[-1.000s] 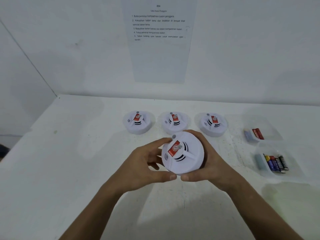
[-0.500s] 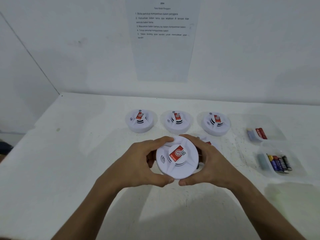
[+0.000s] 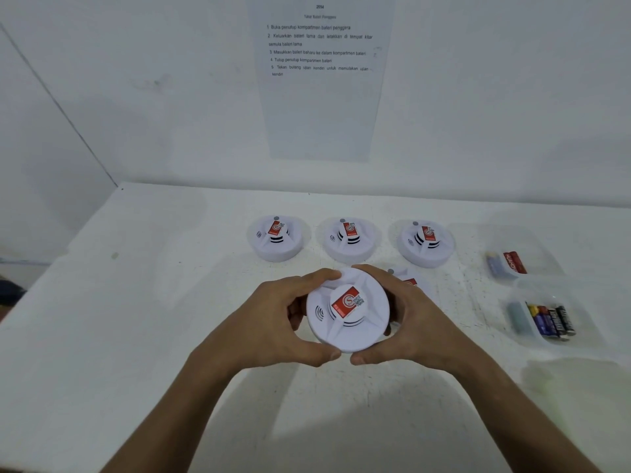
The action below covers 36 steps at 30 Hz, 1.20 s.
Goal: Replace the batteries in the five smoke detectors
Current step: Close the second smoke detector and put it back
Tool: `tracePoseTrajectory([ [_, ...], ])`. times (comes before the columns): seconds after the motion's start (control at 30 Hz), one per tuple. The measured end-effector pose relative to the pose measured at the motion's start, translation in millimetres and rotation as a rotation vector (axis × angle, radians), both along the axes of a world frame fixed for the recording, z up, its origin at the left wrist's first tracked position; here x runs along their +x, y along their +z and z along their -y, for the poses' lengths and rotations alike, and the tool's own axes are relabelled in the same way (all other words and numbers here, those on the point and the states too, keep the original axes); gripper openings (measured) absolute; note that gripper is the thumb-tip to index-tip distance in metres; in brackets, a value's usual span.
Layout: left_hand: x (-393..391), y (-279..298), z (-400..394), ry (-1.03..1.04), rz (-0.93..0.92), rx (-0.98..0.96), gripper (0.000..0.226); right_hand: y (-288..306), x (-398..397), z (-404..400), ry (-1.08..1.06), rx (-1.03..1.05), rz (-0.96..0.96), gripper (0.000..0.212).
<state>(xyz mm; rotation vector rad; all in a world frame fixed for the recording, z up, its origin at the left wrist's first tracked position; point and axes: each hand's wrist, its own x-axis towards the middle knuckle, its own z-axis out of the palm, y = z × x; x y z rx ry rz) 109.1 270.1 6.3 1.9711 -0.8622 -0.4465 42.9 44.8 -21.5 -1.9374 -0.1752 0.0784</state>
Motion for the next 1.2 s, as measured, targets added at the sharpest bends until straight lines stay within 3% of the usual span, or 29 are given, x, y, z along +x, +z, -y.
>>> tracePoseTrajectory([
  [0.73, 3.0, -0.2, -1.6, 0.0, -0.008, -0.02, 0.081, 3.4, 2.2, -3.8, 0.001, -0.002, 0.016, 0.096],
  [0.9, 3.1, -3.6, -3.2, 0.037, -0.025, 0.009, 0.098, 5.5, 2.6, -4.6, 0.004, -0.004, 0.017, 0.096],
  [1.03, 2.7, -1.3, -3.0, -0.016, -0.017, 0.007, 0.082, 5.1, 1.7, -5.0, 0.019, -0.006, 0.01, 0.093],
  [1.2, 2.9, -0.9, -3.6, -0.024, -0.026, -0.004, 0.082, 3.7, 1.6, -5.0, 0.015, -0.008, 0.008, 0.094],
])
